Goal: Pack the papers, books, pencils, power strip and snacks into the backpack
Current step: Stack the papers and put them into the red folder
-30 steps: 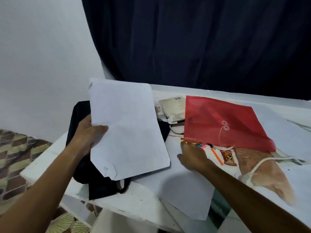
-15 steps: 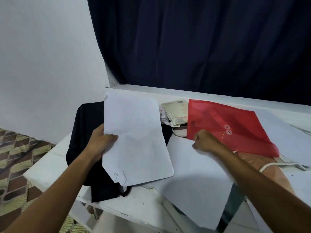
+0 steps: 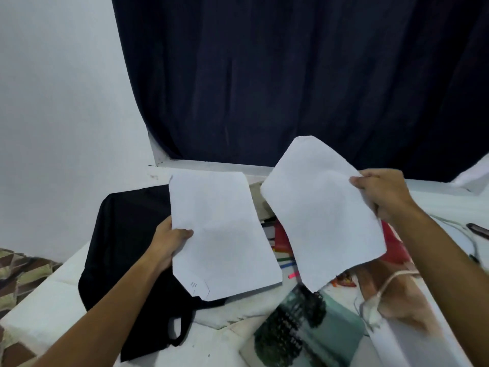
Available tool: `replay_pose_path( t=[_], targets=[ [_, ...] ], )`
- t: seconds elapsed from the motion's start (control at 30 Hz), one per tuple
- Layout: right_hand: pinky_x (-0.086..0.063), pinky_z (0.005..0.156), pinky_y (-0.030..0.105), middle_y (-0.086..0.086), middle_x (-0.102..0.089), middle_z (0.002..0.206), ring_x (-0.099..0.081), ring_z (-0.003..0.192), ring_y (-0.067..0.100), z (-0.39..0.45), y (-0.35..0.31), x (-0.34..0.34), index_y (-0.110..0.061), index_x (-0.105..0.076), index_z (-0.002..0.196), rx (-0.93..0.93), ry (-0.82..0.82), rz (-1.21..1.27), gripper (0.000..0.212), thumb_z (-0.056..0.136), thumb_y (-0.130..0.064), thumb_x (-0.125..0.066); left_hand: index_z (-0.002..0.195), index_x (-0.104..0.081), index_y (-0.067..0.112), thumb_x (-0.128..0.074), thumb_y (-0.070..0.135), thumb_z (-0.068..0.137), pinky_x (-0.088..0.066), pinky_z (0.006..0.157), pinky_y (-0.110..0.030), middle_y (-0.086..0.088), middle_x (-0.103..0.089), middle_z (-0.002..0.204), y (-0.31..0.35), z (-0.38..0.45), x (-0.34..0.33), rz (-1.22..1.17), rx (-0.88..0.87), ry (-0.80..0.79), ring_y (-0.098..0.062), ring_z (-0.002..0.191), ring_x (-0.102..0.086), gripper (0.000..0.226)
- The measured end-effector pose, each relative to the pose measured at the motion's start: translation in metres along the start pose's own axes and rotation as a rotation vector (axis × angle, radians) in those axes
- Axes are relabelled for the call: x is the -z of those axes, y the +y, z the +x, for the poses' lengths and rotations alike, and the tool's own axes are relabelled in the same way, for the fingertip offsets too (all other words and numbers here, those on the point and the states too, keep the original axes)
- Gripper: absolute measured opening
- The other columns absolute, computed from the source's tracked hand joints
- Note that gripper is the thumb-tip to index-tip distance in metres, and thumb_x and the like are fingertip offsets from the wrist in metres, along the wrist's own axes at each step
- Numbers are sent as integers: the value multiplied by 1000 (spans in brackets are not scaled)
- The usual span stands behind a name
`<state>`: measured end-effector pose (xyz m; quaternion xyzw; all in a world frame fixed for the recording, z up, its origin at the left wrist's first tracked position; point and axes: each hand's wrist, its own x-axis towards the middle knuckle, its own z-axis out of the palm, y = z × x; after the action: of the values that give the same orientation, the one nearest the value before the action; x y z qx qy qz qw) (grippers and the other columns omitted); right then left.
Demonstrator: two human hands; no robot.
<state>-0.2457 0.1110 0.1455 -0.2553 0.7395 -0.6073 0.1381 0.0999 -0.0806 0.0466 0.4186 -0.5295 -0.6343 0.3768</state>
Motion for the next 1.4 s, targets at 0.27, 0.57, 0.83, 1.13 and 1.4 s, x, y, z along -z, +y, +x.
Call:
replay_pose_path(
  t=[0.27, 0.57, 0.83, 1.13, 1.4],
  targets=[
    [-55, 77, 38, 15, -70, 84, -66, 75, 26, -18, 2, -13, -1, -69, 85, -125, -25, 149, 5, 81, -2, -68, 118, -59, 3, -50, -18, 82, -56, 79, -43, -18, -68, 114, 12, -7, -61, -106, 37, -167, -35, 98, -67, 43],
    [-51, 65, 37, 14, -62, 80, -57, 69, 23, -39, 37, -37, 2, -59, 88, -153, -53, 114, 17, 83, -12, -67, 97, -66, 3, -45, 1, 82, -55, 67, -34, -14, -68, 90, 16, -11, -107, -354, 164, -257, -28, 72, -67, 26],
    [-55, 68, 35, 5, -68, 80, -66, 70, 21, -55, 38, -27, -13, -56, 94, -80, 114, 261, 27, 75, -6, -75, 117, -61, 4, -63, -11, 71, -55, 86, -43, -14, -71, 110, 11, -6, -137, -29, -79, -414, -36, 105, -66, 49],
    [-55, 76, 34, 6, -75, 91, -71, 80, 22, -59, 67, 53, -14, -68, 98, -149, -53, 30, 15, 84, -14, -69, 102, -63, 20, -65, -16, 74, -57, 71, -33, 1, -75, 95, 1, 6, -185, 29, -115, -470, -20, 85, -72, 46],
    [-53, 55, 31, 17, -67, 80, -62, 57, 26, -102, 148, 187, 4, -64, 93, -433, 527, -39, 12, 90, -5, -58, 102, -63, 18, -62, -17, 77, -53, 73, -35, -6, -71, 101, -21, -6, -261, 81, -18, -662, -25, 87, -68, 42]
  ],
)
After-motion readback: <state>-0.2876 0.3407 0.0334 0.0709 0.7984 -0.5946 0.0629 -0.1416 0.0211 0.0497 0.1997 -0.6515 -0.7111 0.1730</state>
